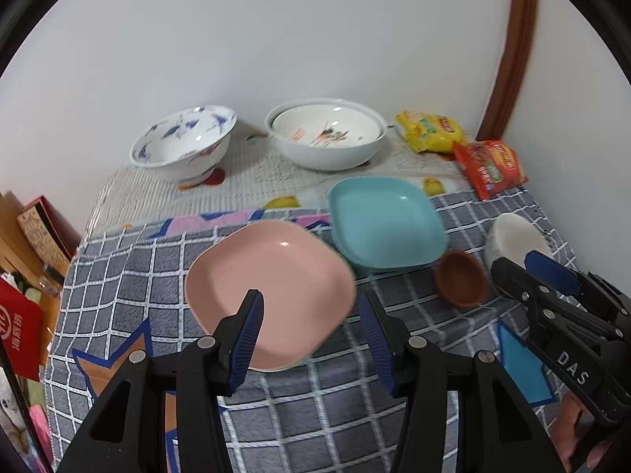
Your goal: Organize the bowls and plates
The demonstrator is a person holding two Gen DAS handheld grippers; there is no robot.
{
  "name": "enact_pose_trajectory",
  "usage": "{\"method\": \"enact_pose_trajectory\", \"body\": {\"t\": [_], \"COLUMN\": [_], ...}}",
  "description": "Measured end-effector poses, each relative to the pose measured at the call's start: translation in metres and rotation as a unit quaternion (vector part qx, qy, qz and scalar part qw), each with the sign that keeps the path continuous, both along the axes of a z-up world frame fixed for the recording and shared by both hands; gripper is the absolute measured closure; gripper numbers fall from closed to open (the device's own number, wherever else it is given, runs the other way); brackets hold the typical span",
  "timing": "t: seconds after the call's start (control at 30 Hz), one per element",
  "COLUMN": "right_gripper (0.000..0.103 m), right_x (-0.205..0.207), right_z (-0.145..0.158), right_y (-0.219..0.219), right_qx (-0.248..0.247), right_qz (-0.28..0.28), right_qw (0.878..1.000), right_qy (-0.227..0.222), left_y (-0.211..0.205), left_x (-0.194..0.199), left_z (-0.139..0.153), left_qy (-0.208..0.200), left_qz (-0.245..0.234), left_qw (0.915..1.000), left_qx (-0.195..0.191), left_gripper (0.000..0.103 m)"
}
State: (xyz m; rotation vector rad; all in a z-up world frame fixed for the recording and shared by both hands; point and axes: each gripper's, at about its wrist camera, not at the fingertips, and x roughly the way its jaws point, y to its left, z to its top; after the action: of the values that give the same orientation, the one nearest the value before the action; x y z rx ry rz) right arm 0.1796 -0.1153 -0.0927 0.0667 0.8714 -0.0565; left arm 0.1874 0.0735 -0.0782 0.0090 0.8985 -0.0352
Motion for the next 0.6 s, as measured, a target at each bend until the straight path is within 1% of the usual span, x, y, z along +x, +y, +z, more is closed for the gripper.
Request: {"method": "enact_pose_trajectory", "body": {"t": [0.13,0.23,0.27,0.37,0.6], "right_gripper": [0.054,0.054,0.054,0.054,0.054], "right_x": [-0.021,-0.039,-0.044,-0.056,-0.078], "right_z": [0.013,0.024,0.027,0.034,0.054], "right_y": [-0.017,-0.027,-0.029,-0.039,-0.049], "right_qx": [0.008,-0.013,-0.015,0.003,0.012], "right_qz": [-0.011,-0.032,-0.037,-0.032,-0.028], "right_qw": [1.0,0.999,0.999,0.999,0.999], "right_qy": [-0.005,-0.031,-0.032,-0.024,-0.026], "left_y": [-0.02,-0.034,-0.04,-0.054,-0.079], "left_x": [-0.012,-0.021,-0.025,-0.033,-0.044], "left_z": [0.014,0.023,0.026,0.036,0.055], "left_qy": [-0.014,-0.021,-0.023,-0.027,-0.041], "left_qz": [-0.01,-0.015,-0.02,-0.029,-0.051], "left_qw": [0.9998,0.9997,0.9995,0.9992,0.9978], "left_qx": [-0.004,-0.005,-0.005,-0.009,-0.013], "left_gripper": [0.055,0.055,0.055,0.055,0.055]}}
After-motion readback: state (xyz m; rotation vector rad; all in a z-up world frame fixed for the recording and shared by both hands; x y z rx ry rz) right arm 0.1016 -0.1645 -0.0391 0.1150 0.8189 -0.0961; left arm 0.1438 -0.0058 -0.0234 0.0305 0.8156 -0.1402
